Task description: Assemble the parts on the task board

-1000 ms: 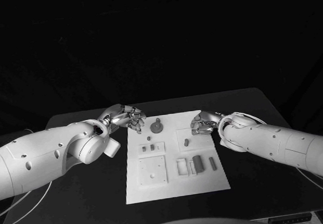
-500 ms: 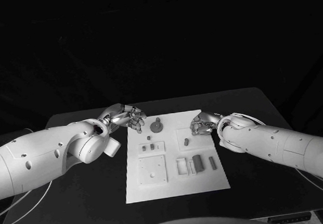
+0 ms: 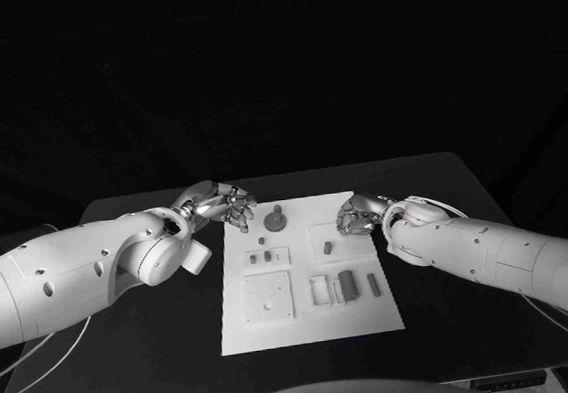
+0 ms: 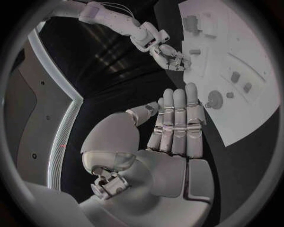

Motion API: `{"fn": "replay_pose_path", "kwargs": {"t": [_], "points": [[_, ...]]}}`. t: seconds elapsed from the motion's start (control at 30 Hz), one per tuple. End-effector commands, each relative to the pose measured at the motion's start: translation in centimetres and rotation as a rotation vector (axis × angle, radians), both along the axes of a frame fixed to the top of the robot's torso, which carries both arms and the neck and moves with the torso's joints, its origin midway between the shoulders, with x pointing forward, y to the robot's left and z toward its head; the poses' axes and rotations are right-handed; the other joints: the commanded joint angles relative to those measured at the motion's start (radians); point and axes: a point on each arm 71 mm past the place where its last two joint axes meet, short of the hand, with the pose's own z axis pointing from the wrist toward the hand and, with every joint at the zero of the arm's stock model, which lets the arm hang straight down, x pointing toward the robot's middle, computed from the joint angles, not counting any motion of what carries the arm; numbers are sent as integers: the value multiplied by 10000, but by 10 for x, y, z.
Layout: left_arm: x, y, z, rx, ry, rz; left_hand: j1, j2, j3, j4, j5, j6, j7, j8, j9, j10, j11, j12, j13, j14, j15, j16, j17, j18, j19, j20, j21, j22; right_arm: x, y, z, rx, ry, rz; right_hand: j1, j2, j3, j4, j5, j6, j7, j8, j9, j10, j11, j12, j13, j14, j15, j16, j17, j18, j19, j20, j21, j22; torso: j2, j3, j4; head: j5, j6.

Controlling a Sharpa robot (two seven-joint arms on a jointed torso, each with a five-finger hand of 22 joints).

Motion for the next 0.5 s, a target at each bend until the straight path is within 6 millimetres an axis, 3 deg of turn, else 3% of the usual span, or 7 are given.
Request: {"fn": "replay_pose_path", "kwargs": {"t": [0.03, 0.5], "points": [[-1, -1, 1, -115, 24, -83, -11, -87, 4, -63, -7, -29, 24, -54, 9, -52, -6, -21, 11, -63, 27, -4, -11, 137, -64, -1, -61, 10, -1, -2, -3, -308, -66, -47, 86, -2, -17, -20, 52, 118, 198, -11, -19, 4, -61, 46, -8, -15, -76, 59, -8, 66, 26, -65, 35, 158, 5, 4, -2, 2, -10], [-1, -1, 1, -109, 44, -89, -13, -108, -10, -77, -7, -29, 24, -64, 20, -58, -4, -24, 21, -67, 30, -2, -19, 139, -64, 2, -65, 13, -2, 6, -4, -221, -53, 81, 52, -41, -56, -8, 33, 99, 206, -25, -16, 9, -54, 35, -12, -12, -70, 51, -11, 66, 30, -58, 32, 153, 7, 5, 0, -4, -29]]}}
